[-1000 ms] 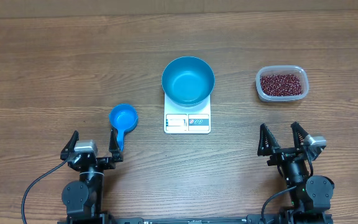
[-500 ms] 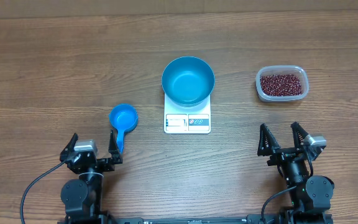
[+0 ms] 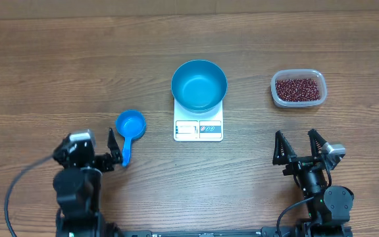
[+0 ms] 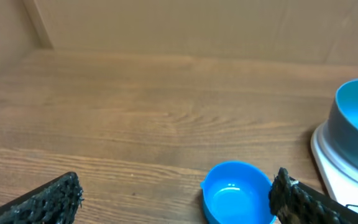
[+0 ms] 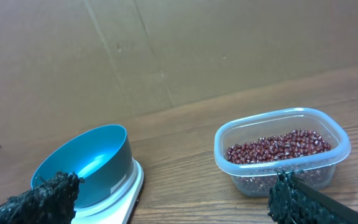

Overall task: Scoop item into bowl and weigh 150g on scale
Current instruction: 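Raise the left arm and move the left gripper over the blue measuring cup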

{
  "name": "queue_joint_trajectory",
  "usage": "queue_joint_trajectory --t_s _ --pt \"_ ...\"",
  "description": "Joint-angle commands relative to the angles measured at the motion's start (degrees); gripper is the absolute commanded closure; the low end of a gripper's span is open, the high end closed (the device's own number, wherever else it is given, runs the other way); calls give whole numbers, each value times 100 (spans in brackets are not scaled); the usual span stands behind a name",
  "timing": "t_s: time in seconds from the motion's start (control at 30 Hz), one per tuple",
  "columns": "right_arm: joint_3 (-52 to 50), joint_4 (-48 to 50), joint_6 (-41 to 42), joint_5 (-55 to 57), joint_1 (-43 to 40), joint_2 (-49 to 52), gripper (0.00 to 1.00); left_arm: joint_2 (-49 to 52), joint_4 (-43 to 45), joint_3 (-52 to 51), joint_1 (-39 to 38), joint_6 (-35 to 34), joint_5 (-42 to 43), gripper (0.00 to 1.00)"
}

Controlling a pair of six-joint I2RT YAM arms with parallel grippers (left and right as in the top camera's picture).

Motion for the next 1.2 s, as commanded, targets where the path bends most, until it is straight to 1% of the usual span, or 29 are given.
queue_joint_trajectory --t_s 0.0,0.1,0.2,0.3,0.4,0.53,0.77,0.83,0.87,1.17 --pt "-61 20 -63 46 0 -57 0 739 -26 649 61 140 -76 0" --pt "-61 20 -63 48 0 -57 0 1530 -262 1250 61 273 -72 0" --pt "-61 20 -63 46 0 -57 0 2291 -702 1947 61 516 -70 0" --pt "-61 20 -63 46 0 -57 0 3082 -1290 2796 61 697 -50 0" --pt "-61 20 -63 46 0 -57 0 3915 -1943 3759 63 1005 197 0" --pt "-61 20 -63 46 0 -57 0 4883 -2874 4883 63 1246 472 0" --pt "-61 20 -63 48 0 -57 0 6277 -4520 6446 61 1908 940 0" --pt "-61 20 -63 46 0 -57 0 6577 -4863 6701 61 2186 1123 0" --pt "-61 20 -63 46 0 -57 0 6682 -4944 6758 61 2216 1132 0" --pt "-61 20 -63 46 0 -57 0 7331 -5149 6780 61 2188 1130 0"
